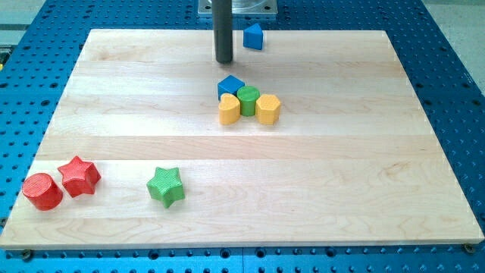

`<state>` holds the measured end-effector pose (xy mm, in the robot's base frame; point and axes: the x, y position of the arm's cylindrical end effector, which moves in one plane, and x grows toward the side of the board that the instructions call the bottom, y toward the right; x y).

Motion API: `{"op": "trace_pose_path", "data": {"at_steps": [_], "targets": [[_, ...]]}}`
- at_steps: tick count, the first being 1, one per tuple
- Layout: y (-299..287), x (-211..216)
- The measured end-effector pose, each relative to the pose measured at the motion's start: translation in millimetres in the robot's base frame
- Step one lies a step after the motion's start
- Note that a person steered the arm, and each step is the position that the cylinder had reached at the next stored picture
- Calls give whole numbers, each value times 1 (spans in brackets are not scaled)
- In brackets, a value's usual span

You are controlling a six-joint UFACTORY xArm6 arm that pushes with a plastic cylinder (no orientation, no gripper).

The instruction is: Slide the cube horizontally to the triangle

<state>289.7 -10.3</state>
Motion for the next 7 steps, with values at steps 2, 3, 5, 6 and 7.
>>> {"op": "trace_pose_path", "data": {"at_steps": [2, 3, 5, 6, 7], "targets": [[119, -96], [77, -97], [51, -31], [87, -14], [154, 46]]}}
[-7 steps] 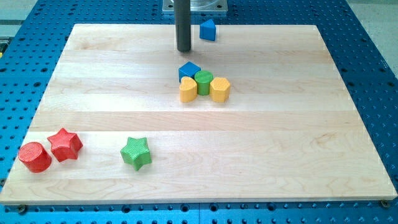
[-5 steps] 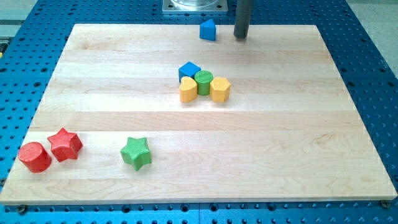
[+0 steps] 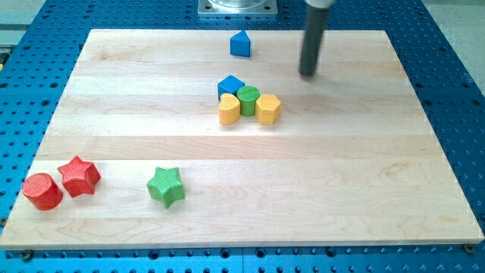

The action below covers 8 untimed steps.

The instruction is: Slide the cube horizontally to the triangle

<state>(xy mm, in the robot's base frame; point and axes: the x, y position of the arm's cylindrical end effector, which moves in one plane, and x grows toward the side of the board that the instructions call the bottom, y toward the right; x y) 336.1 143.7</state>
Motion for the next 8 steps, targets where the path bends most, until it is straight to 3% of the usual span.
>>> {"op": "trace_pose_path", "data": {"at_steps": [3, 6, 8], "targets": [[-11, 86], [-125, 88], [-142, 83]]}}
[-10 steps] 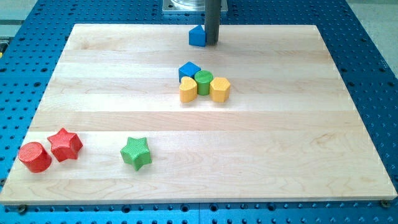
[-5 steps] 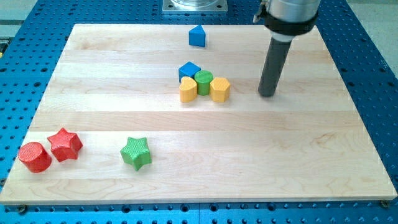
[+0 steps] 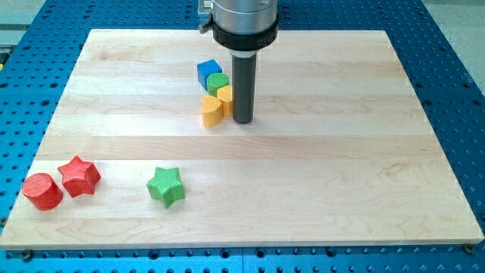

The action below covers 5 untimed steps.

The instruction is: Slide the cube horizontally to the triangle

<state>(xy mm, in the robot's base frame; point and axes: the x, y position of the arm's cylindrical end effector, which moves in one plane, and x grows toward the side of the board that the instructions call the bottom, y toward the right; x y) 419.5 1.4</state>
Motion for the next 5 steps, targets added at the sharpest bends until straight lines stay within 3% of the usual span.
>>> {"op": "trace_pose_path", "data": {"at_steps": [5], "targets": [[-27, -35]]}}
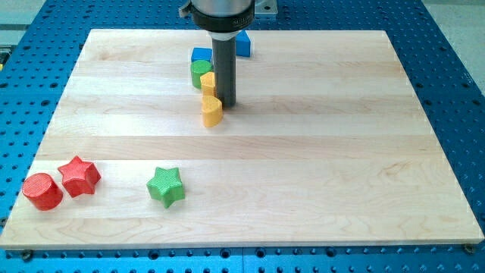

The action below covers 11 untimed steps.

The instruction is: Slide the cube horizontally to the triangle

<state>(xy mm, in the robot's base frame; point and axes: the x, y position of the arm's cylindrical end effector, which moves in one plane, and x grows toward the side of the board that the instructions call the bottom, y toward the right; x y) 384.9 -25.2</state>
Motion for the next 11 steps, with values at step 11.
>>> {"op": "trace_pose_path", "data": {"at_steps": [11], "targets": [[-22, -88]]}}
